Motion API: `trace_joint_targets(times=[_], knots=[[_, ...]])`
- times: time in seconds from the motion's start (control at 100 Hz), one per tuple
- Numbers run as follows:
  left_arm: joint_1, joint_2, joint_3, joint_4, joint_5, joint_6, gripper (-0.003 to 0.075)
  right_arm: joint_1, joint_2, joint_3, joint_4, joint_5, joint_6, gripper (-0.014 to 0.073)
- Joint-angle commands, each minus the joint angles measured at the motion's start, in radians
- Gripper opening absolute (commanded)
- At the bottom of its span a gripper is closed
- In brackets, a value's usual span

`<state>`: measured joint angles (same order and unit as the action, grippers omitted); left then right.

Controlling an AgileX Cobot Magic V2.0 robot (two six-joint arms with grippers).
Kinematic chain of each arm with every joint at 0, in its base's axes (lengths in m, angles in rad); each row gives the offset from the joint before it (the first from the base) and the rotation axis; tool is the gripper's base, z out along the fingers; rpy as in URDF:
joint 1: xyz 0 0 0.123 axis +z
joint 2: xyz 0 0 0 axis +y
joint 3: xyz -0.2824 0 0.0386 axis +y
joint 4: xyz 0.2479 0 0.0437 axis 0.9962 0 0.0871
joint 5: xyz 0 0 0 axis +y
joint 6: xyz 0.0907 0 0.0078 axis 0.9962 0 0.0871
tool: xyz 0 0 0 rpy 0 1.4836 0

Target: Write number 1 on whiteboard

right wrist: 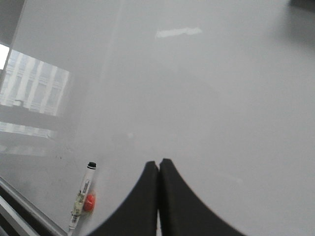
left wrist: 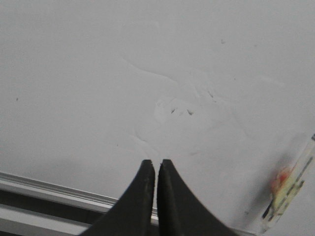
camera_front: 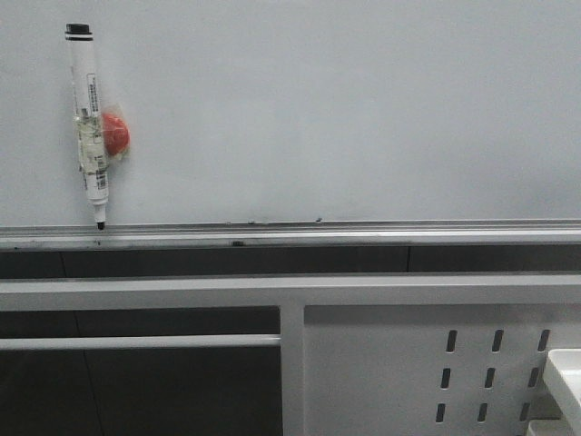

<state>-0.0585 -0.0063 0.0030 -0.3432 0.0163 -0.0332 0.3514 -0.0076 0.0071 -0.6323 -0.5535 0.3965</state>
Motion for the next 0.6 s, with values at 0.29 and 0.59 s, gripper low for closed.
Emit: trace_joint_targets(times=[0.29,0.59], knots=[[0.004,-0.020,0.036,-0.241,-0.079,-0.002,-0.0020,-0.003,-0.023,0.002,0.179,0.052,0.062,-0.0050],[0.004,-0.002,-0.068,-0.277,0.130,0.003,-0.0020,-0.003,0.003,-0.177,0.484,0.519,0.084,-0.0049]])
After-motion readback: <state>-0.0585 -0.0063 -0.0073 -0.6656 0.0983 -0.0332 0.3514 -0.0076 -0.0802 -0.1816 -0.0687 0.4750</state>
